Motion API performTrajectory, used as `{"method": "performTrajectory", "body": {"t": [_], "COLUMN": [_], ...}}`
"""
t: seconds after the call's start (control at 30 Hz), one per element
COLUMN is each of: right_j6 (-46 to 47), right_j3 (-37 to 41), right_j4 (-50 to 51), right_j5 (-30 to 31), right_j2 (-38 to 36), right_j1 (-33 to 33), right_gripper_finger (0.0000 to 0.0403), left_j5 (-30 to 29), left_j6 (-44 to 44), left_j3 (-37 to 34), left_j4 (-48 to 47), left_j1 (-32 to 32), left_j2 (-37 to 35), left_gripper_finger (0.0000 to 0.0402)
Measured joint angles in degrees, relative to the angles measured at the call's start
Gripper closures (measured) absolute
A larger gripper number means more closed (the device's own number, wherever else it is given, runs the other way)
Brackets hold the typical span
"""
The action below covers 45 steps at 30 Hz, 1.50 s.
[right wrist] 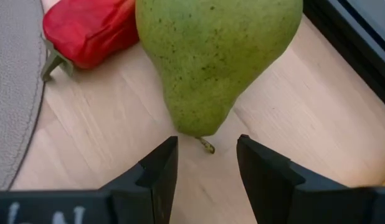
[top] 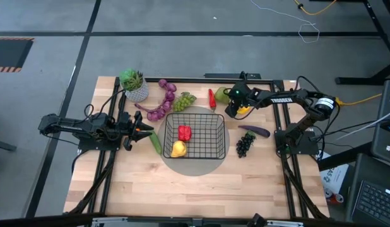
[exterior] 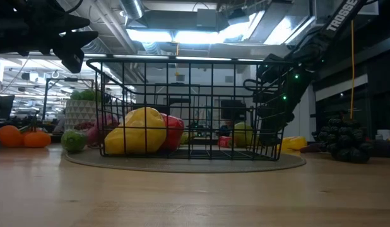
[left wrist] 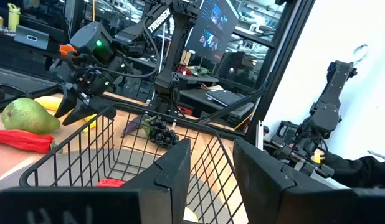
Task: Build produce basket
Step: Put the green pear into the black wire basket
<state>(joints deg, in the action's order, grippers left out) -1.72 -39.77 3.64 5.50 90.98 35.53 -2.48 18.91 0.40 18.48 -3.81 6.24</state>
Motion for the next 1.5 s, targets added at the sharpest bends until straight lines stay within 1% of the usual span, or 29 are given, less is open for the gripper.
{"method": "performTrajectory", "body": {"t": [0.13,0.27,0.4,0.47,0.77,0.87,0.93,1.03,1.1,1.13,1.3,1.5], "right_j6": [0.0,0.0,1.8,2.1,0.2,0.2,0.2,0.6,1.4,1.4,0.0,-0.2], "right_j3": [0.0,0.0,-0.2,-0.2,-0.2,-0.2,-0.2,-0.2,-0.2,-0.2,0.0,0.1], "right_j4": [-0.3,-1.9,-6.0,-7.5,-8.0,-8.0,-8.0,-7.8,-7.8,-7.8,-8.2,-7.6], "right_j5": [0.1,0.8,1.8,3.3,3.7,3.7,3.6,3.6,3.7,3.7,3.9,4.9], "right_j2": [0.9,4.1,6.4,6.8,7.0,7.0,7.1,7.1,7.1,7.1,6.5,0.3], "right_j1": [0.0,0.0,-0.1,-0.1,0.0,0.0,0.0,0.0,0.0,0.0,-0.2,-0.5], "right_gripper_finger": [0.0238,0.0238,0.0238,0.0238,0.0243,0.0264,0.0289,0.0338,0.0379,0.039,0.0399,0.0401], "left_j5": [0.0,0.0,0.0,0.0,0.0,0.0,0.0,0.0,0.0,0.0,0.0,0.0], "left_j6": [0.0,0.0,0.0,0.0,0.0,0.0,0.0,0.0,0.0,0.0,0.0,0.0], "left_j3": [0.0,0.0,0.0,0.0,0.0,0.0,0.0,0.0,0.0,0.0,0.0,0.0], "left_j4": [0.0,0.0,0.0,0.0,0.0,0.0,0.0,0.0,0.0,0.0,0.0,0.0], "left_j1": [0.0,0.0,0.0,0.0,0.0,0.0,0.0,0.0,0.0,0.0,0.0,0.0], "left_j2": [0.0,0.0,0.0,0.0,0.0,0.0,0.0,0.0,0.0,0.0,0.0,0.0], "left_gripper_finger": [0.0286,0.0286,0.0286,0.0286,0.0286,0.0286,0.0286,0.0286,0.0286,0.0286,0.0286,0.0286]}}
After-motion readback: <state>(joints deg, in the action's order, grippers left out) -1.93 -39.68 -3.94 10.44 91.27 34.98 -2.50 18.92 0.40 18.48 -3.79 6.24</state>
